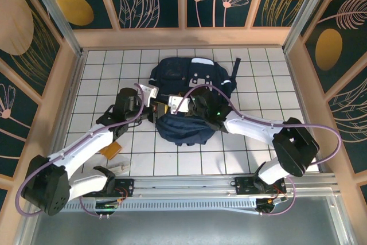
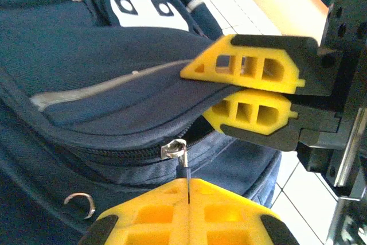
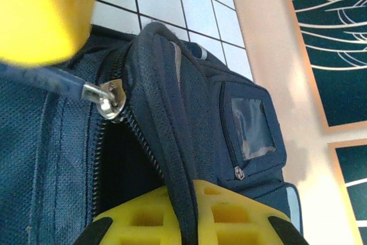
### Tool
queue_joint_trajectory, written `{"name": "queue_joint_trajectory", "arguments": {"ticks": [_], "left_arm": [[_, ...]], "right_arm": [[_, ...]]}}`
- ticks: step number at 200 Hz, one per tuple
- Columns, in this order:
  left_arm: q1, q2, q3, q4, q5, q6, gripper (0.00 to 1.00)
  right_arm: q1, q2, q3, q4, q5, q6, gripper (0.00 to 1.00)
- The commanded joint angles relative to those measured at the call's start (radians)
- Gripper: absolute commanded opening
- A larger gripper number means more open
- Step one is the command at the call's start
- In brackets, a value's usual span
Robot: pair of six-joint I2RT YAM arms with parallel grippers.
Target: Pack the student bag
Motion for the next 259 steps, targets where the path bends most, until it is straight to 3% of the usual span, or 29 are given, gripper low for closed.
{"name": "queue_joint_trajectory", "arguments": {"ticks": [1, 25, 52, 61, 71, 80, 89, 95, 102, 127, 154, 182, 240, 259], "left_arm": [[0.016, -0.043, 0.031, -0.035, -0.141, 0.042, 0.00], [0.084, -0.035, 0.008, -0.020, -0.216, 0.110, 0.00], [0.119, 0.047, 0.018, -0.004, -0.134, 0.267, 0.00], [0.119, 0.069, 0.028, 0.006, -0.039, 0.328, 0.00], [0.119, 0.090, 0.052, 0.026, 0.205, 0.373, 0.00], [0.119, 0.110, 0.073, 0.074, 0.409, 0.333, 0.27], [0.117, 0.127, 0.080, 0.155, 0.513, 0.222, 0.49], [0.114, 0.129, 0.081, 0.200, 0.532, 0.151, 0.57], [0.112, 0.127, 0.084, 0.223, 0.549, 0.108, 0.59], [0.106, 0.104, 0.101, 0.162, 0.528, 0.045, 0.66], [0.086, 0.110, 0.130, 0.029, 0.488, 0.043, 0.67], [0.069, 0.157, 0.144, -0.041, 0.406, 0.036, 0.65], [0.041, 0.281, 0.222, -0.098, 0.368, 0.039, 0.61], [0.024, 0.304, 0.229, -0.082, 0.407, 0.040, 0.50]], "right_arm": [[-0.030, -0.068, 0.024, 0.006, -0.026, 0.014, 0.00], [-0.088, -0.142, -0.028, 0.017, -0.163, -0.011, 0.00], [-0.141, -0.182, -0.018, -0.045, -0.253, -0.077, 0.00], [-0.159, -0.193, -0.016, -0.050, -0.295, -0.078, 0.00], [-0.177, -0.194, -0.007, -0.061, -0.332, -0.071, 0.00], [-0.185, -0.187, 0.004, -0.079, -0.342, -0.069, 0.00], [-0.189, -0.181, 0.010, -0.088, -0.341, -0.072, 0.00], [-0.188, -0.179, 0.010, -0.089, -0.344, -0.075, 0.00], [-0.189, -0.176, 0.010, -0.084, -0.347, -0.073, 0.00], [-0.191, -0.158, 0.019, -0.081, -0.351, -0.065, 0.00], [-0.189, -0.145, 0.031, -0.080, -0.350, -0.060, 0.00], [-0.189, -0.134, 0.042, -0.085, -0.353, -0.053, 0.00], [-0.180, -0.130, 0.060, -0.114, -0.361, -0.046, 0.00], [-0.178, -0.128, 0.062, -0.116, -0.358, -0.046, 0.00]]}}
